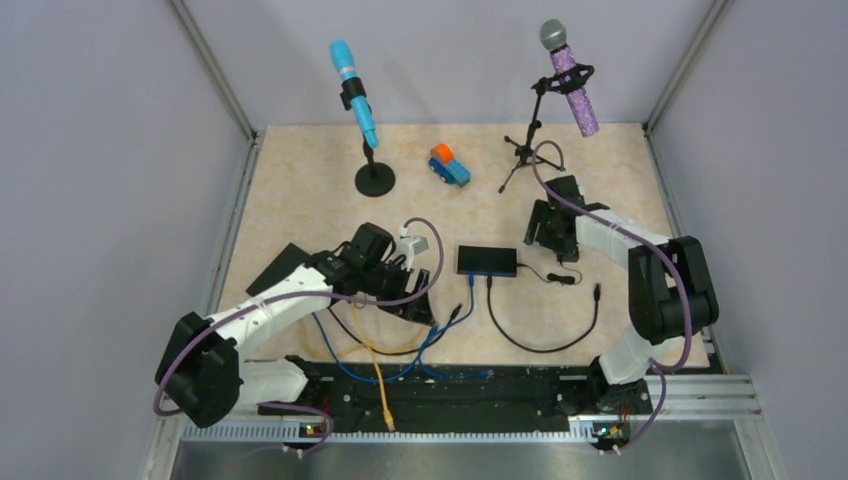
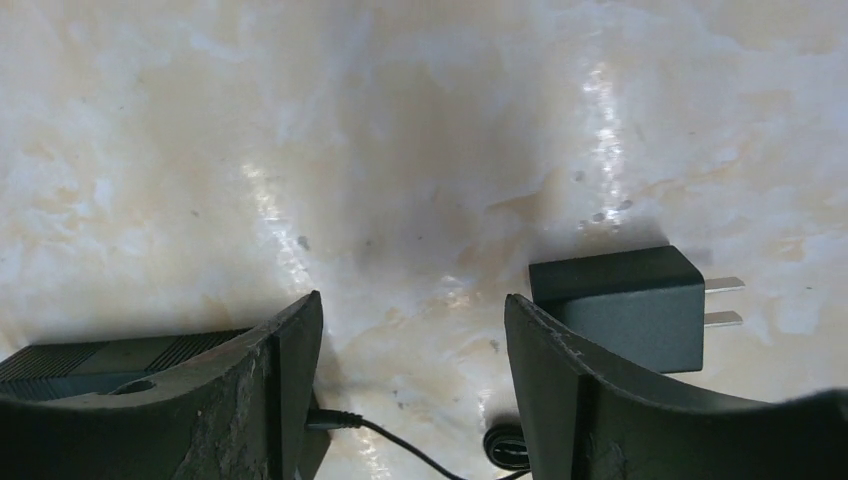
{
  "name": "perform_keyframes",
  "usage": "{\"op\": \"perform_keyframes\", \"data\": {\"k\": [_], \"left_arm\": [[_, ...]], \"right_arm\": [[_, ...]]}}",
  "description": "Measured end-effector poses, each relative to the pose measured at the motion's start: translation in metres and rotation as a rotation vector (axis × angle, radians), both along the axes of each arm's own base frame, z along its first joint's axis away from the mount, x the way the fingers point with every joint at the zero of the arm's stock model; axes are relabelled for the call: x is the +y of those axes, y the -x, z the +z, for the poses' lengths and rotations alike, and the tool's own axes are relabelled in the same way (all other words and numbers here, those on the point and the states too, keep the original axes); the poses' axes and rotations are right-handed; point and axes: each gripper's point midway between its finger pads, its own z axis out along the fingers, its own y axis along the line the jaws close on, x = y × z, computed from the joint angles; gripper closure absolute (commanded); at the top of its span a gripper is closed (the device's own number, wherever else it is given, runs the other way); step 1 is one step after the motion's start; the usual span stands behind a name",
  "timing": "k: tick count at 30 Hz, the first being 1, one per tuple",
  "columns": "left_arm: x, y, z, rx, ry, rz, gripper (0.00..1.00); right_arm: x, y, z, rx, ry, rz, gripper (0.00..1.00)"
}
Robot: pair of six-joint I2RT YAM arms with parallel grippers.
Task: Pull the plug from the switch port
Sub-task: Adjust the switch port at the center of the board.
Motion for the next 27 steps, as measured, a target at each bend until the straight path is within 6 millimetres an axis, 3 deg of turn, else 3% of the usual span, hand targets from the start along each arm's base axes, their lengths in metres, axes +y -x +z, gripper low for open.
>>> {"op": "perform_keyframes", "data": {"k": [3,8,12,17,27], "left_arm": [[-0.006,0.008,-0.003,0.027,0.005,-0.035,0.2],[-0.019,0.02,-0.014,0.094,0.017,-0.1,0.22],[-0.03,0.026,-0.025,0.131,0.013,-0.123,0.23],[-0.047,0.026,-0.033,0.171,0.02,-0.126,0.25],[-0.106,0.004,-0.026,0.153,0.076,-0.166,0.26]], "right_arm": [[-0.013,0.002,-0.001,0.0,0.015,-0.034,0.32],[-0.026,0.022,-0.005,0.017,0.029,-0.058,0.31],[-0.023,0.041,-0.001,0.01,-0.007,-0.049,0.3],[-0.013,0.059,0.017,-0.056,-0.098,-0.036,0.29],[0.005,0.064,0.032,-0.09,-0.21,-0.006,0.28]]}}
